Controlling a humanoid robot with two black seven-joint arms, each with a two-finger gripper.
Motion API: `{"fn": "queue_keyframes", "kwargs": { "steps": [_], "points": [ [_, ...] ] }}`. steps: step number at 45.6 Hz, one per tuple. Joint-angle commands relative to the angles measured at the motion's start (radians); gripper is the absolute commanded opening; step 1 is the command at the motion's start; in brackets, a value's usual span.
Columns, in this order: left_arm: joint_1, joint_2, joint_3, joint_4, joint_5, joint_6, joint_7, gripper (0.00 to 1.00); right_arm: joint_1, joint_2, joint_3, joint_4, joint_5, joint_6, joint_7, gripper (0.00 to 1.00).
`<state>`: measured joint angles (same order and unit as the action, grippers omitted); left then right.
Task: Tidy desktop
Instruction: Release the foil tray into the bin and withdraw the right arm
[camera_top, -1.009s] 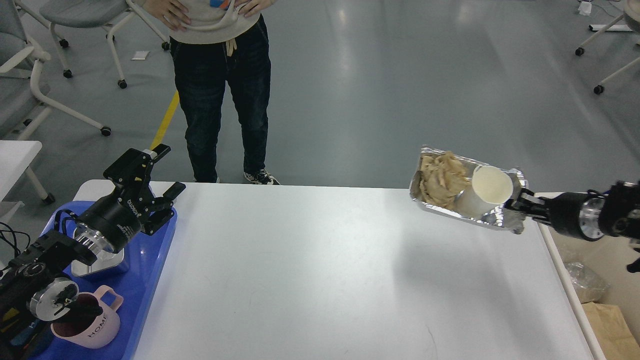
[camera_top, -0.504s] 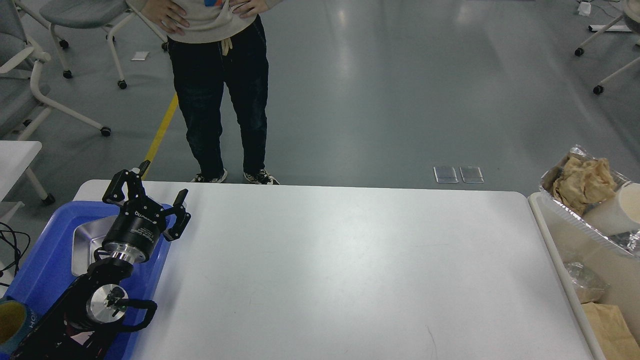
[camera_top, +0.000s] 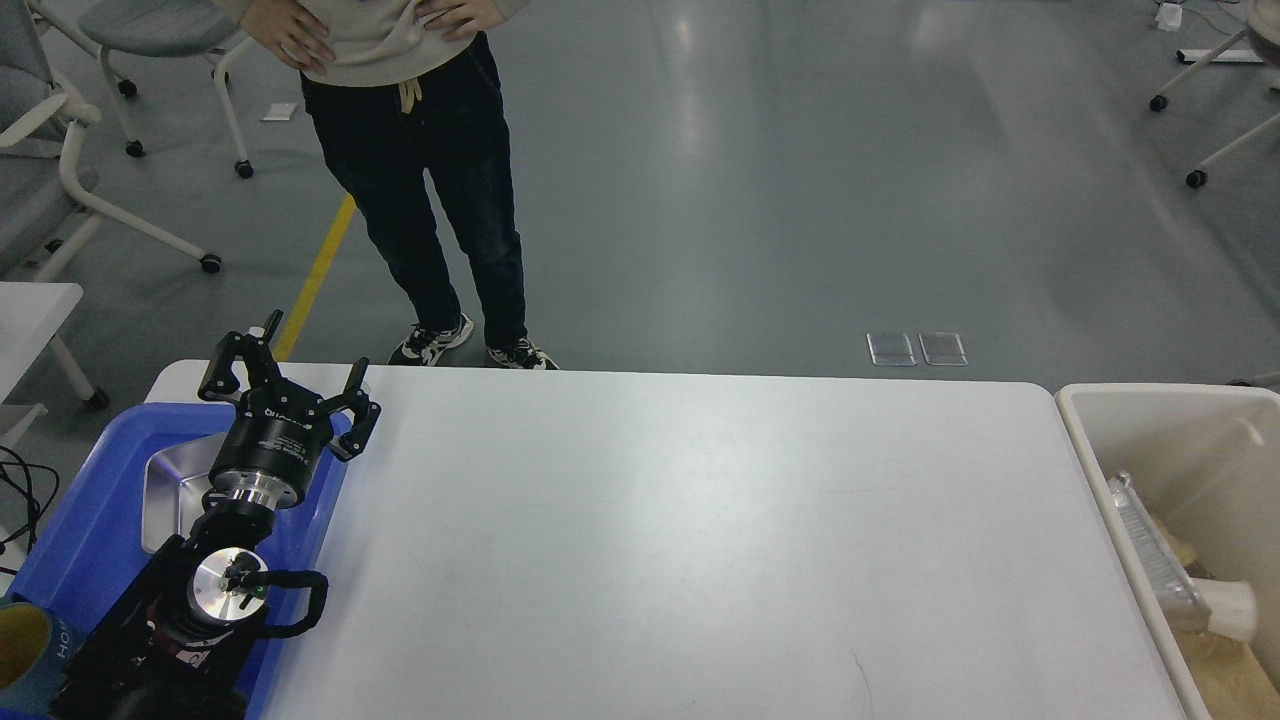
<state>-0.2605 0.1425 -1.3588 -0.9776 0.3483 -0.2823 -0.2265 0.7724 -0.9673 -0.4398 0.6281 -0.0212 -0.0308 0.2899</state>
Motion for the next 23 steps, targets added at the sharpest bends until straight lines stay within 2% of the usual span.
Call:
{"fn": "queue_keyframes", "kwargs": {
  "steps": [1, 8, 13, 17, 23],
  "points": [
    [-0.005, 0.002, 0.004, 0.000, 0.000, 0.012, 0.003, 0.96, 0.008, 0.053, 0.025, -0.008, -0.003, -0.082, 0.012, 1.00],
    [-0.013, 0.012, 0.012, 0.000, 0.001, 0.006, -0.004, 0.96, 0.042, 0.145, 0.111, -0.031, -0.017, -0.153, 0.012, 1.00],
    [-0.010, 0.035, 0.012, 0.000, 0.001, 0.011, -0.007, 0.96, 0.053, 0.235, 0.199, -0.048, -0.005, -0.159, 0.006, 1.00],
    [-0.005, 0.058, 0.014, 0.000, 0.000, 0.012, -0.010, 0.96, 0.064, 0.308, 0.366, -0.045, -0.003, -0.158, 0.008, 1.00],
    [0.001, 0.066, 0.017, 0.000, 0.001, -0.001, -0.007, 0.96, 0.064, 0.349, 0.703, -0.024, -0.003, -0.129, 0.011, 1.00]
  ]
}}
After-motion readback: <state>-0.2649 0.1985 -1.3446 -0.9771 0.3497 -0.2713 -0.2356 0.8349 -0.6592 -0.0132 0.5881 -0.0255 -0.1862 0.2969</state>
